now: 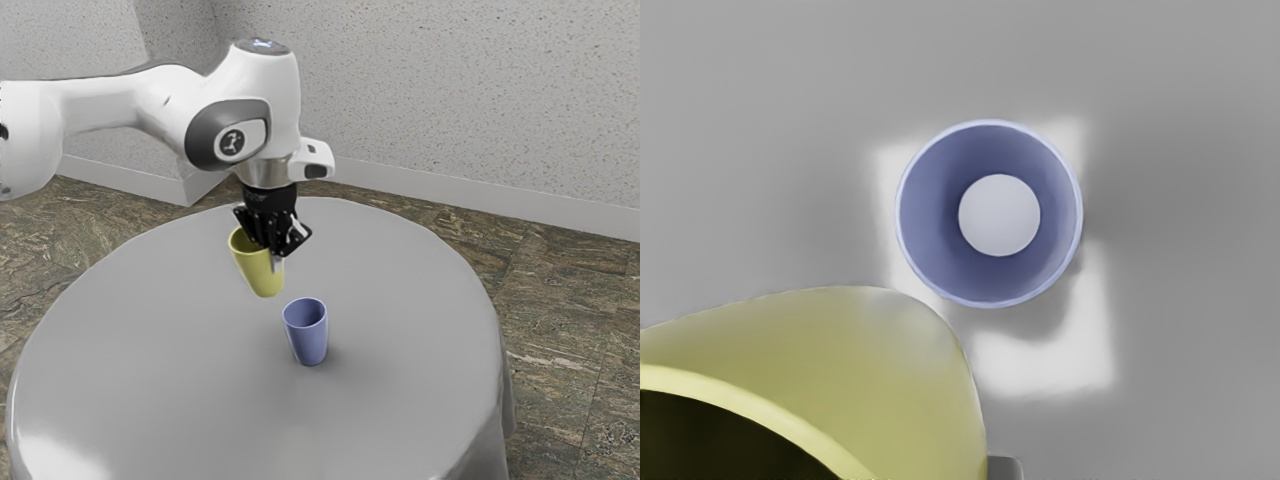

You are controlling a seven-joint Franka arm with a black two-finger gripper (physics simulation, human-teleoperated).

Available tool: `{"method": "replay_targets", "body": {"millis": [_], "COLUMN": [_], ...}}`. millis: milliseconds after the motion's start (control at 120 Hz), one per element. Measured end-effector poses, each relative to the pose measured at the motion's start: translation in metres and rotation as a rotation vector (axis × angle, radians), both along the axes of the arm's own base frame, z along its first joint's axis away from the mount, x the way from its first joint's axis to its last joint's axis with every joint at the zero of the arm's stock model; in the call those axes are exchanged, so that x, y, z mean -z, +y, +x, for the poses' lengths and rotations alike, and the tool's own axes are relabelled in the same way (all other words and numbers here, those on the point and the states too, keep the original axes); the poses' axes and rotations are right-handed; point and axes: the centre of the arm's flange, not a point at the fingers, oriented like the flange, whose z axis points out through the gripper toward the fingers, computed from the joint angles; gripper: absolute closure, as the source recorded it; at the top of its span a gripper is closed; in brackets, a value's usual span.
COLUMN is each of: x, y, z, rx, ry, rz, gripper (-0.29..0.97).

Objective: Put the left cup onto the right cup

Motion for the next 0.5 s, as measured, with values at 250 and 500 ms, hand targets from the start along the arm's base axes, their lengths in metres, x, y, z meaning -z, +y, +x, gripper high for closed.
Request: {"method": "replay_targets", "body": {"millis": [250,500], "x": [0.01,0.02], "y": [-0.02,-0.025], "z": [0.012,0.023], "rx": [0.012,0.004], "ry": [0.011,0.021], "rz": [-0.005,-0.002], "gripper": [0.79,0.79]}}
